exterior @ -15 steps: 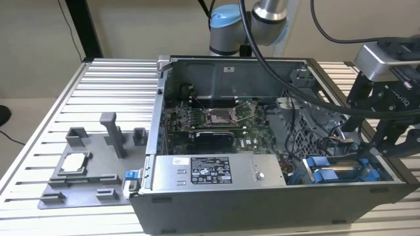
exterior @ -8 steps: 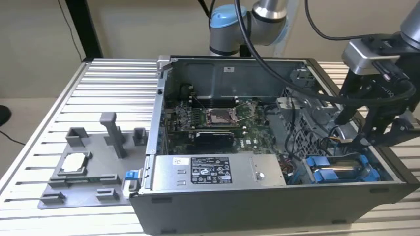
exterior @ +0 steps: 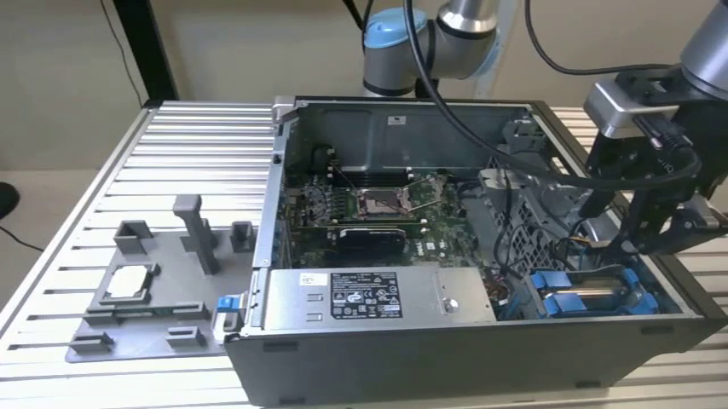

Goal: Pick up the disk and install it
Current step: 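Insert the first disk wire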

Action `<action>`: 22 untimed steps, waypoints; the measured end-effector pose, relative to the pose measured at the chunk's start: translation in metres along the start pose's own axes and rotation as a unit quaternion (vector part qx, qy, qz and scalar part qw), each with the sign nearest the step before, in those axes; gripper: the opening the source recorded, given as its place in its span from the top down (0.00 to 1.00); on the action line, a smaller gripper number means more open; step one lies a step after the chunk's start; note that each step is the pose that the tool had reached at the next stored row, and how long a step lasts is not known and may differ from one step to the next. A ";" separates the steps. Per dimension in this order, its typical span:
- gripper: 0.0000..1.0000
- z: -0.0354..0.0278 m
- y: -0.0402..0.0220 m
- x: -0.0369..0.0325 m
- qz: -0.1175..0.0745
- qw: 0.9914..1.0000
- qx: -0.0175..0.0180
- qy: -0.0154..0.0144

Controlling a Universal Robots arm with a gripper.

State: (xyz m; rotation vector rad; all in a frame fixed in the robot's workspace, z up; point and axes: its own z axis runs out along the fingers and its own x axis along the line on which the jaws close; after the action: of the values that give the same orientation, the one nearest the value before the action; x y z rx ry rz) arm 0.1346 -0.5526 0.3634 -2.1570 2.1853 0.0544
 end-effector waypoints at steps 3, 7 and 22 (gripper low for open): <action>0.00 0.0006 0.0004 0.0008 0.003 1.000 0.001 0.000; 0.00 0.0005 0.0011 0.0017 0.003 1.000 0.001 0.001; 0.00 0.0011 0.0014 0.0026 0.003 1.000 0.001 0.005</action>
State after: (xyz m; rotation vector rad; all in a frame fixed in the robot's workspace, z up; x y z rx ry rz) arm 0.1332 -0.5551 0.3621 -2.1546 2.1968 0.0415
